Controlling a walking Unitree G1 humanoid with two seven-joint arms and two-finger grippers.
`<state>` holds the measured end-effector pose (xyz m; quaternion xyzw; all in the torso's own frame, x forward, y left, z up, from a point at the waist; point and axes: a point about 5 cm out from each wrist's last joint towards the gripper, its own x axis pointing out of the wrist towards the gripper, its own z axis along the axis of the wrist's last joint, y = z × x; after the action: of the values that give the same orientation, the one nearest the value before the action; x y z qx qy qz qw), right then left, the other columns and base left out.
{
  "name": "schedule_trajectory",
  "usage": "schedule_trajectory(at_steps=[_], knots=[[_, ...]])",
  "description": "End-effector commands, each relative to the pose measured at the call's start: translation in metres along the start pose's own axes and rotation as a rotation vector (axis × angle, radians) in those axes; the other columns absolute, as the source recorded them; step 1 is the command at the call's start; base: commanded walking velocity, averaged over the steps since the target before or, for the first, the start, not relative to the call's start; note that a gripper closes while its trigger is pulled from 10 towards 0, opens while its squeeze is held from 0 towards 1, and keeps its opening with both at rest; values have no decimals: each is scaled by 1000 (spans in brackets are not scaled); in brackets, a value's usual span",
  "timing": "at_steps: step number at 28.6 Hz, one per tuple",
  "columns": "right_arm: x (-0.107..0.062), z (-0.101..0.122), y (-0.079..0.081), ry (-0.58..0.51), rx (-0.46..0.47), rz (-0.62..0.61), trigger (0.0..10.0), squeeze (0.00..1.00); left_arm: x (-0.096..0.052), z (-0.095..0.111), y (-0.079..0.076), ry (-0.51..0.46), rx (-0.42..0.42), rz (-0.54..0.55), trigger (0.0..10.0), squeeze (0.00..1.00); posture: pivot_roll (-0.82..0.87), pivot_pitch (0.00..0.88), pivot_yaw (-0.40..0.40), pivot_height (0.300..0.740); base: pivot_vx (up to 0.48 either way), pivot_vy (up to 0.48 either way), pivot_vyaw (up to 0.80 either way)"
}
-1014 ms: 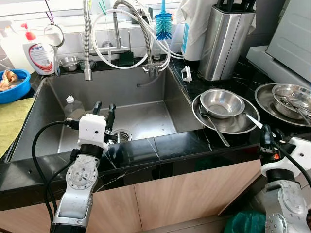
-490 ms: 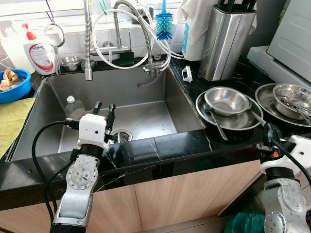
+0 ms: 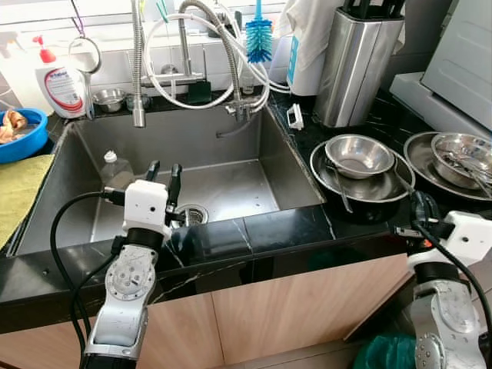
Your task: Kitchen organization
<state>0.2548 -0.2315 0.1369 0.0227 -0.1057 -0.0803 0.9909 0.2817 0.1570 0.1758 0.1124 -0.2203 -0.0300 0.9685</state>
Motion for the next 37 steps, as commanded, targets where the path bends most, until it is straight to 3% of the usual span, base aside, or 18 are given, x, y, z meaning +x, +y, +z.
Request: schedule_trajectory(at_steps=[1,4,12,20,37], knots=[[5,12,3,-61,-22,12,10000,0,0,1,1,-7,11,5,10000,0,-68,0,-6,740,0,0,0],[6,16,5,-77,-57,29,10000,0,0,1,1,-7,10,6,10000,0,-68,0,-6,740,0,0,0],[8,17,8,-73,-7,15,10000,0,0,1,1,-5,11,5,10000,0,-67,0,-8,740,0,0,0],[6,1,4,18,192,-135,10000,0,-1,1,0,-2,10,-4,10000,0,-69,0,-7,740,0,0,0],[6,-9,10,68,481,-232,10000,0,-1,1,0,-1,16,1,10000,0,-67,0,-9,740,0,0,0]])
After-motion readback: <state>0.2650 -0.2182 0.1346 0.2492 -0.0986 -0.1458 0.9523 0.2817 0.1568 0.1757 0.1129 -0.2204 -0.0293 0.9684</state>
